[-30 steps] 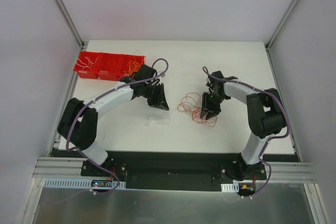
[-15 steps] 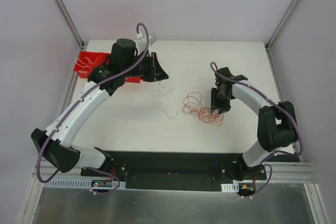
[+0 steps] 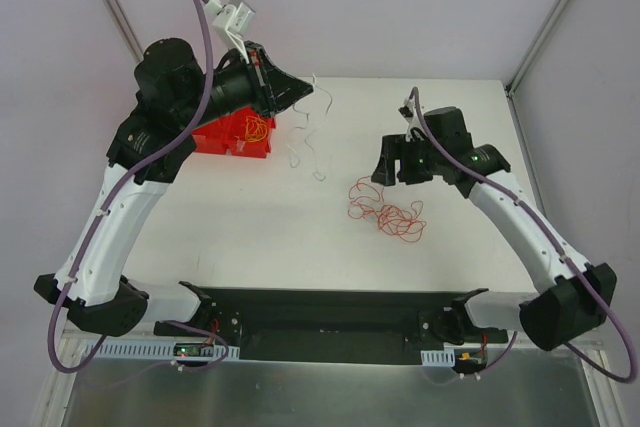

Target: Untangle the cables

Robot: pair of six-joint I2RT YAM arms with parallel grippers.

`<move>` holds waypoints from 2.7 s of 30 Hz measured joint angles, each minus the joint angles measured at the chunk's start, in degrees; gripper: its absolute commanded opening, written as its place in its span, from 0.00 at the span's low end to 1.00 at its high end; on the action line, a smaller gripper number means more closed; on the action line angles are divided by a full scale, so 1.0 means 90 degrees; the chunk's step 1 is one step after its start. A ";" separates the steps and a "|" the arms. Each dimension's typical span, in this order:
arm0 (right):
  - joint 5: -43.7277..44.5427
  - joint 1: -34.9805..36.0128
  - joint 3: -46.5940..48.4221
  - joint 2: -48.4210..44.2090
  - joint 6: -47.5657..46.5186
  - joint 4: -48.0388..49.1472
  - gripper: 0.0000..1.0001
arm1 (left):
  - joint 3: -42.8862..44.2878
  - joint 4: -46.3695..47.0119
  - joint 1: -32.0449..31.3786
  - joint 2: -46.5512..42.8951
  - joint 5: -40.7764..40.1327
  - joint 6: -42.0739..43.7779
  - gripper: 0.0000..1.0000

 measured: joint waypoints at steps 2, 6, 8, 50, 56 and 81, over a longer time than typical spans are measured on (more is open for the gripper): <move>-0.0512 0.0199 0.0012 -0.0396 -0.0002 0.0585 0.81 | 0.0109 0.0109 -0.0002 0.0002 -0.0002 -0.0070 0.00; -0.1326 0.0653 -0.0430 -0.0899 0.0471 0.2426 0.81 | 0.0146 0.0270 -0.0002 0.0007 -0.0002 -0.0260 0.00; -0.1581 0.0797 -0.0430 -0.0787 0.0707 0.2939 0.81 | 0.0146 0.0274 -0.0002 0.0012 -0.0007 -0.0311 0.00; -0.1438 0.0019 -0.1549 -0.1175 0.1005 0.1197 0.80 | -0.3463 -0.0726 0.0151 0.2433 -0.0981 -0.0338 0.11; -0.1528 0.0015 -0.1549 -0.1095 0.0998 0.1195 0.80 | -0.3750 -0.0724 -0.0007 0.2402 -0.0991 -0.0335 0.19; -0.1540 -0.0141 -0.1552 -0.1073 0.0991 0.1146 0.80 | -0.5161 -0.0882 0.0542 0.1035 -0.1246 -0.4056 0.88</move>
